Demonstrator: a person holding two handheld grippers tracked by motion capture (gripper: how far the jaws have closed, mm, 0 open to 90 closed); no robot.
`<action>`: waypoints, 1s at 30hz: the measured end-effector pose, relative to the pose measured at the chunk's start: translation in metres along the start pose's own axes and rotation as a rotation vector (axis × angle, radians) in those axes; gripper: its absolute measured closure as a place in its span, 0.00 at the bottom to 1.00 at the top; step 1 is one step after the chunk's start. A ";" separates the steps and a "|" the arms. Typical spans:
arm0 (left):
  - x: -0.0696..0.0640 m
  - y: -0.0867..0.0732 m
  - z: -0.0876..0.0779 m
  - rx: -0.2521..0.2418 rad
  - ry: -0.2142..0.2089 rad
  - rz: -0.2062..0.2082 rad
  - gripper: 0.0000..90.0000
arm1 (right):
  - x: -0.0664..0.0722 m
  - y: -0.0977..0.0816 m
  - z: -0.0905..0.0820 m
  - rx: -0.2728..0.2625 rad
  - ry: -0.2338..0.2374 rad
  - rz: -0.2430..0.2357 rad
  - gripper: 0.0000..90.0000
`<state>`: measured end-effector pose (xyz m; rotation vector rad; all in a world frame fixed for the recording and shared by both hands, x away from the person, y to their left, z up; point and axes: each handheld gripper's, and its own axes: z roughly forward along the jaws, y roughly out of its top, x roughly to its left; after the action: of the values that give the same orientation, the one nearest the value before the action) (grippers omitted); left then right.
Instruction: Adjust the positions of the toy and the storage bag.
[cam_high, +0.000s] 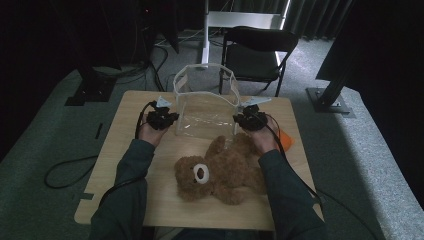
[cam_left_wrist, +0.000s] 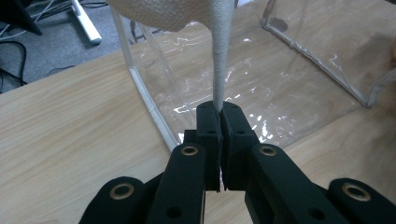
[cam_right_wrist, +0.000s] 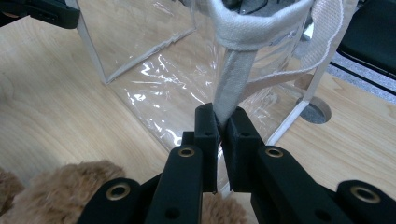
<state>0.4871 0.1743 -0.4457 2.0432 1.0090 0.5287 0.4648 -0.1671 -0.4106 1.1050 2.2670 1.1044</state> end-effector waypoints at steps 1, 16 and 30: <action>-0.001 -0.001 -0.001 0.001 -0.002 0.003 0.98 | 0.000 -0.001 -0.001 -0.001 0.001 -0.004 0.94; -0.021 -0.018 -0.020 -0.017 -0.031 0.023 0.98 | 0.013 -0.022 -0.024 -0.015 0.042 -0.041 0.94; -0.032 -0.032 -0.036 -0.036 -0.053 0.022 0.98 | 0.037 -0.040 -0.047 -0.014 0.066 -0.131 0.94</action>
<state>0.4297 0.1776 -0.4506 2.0285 0.9403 0.4980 0.3938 -0.1760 -0.4131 0.9129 2.3421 1.1172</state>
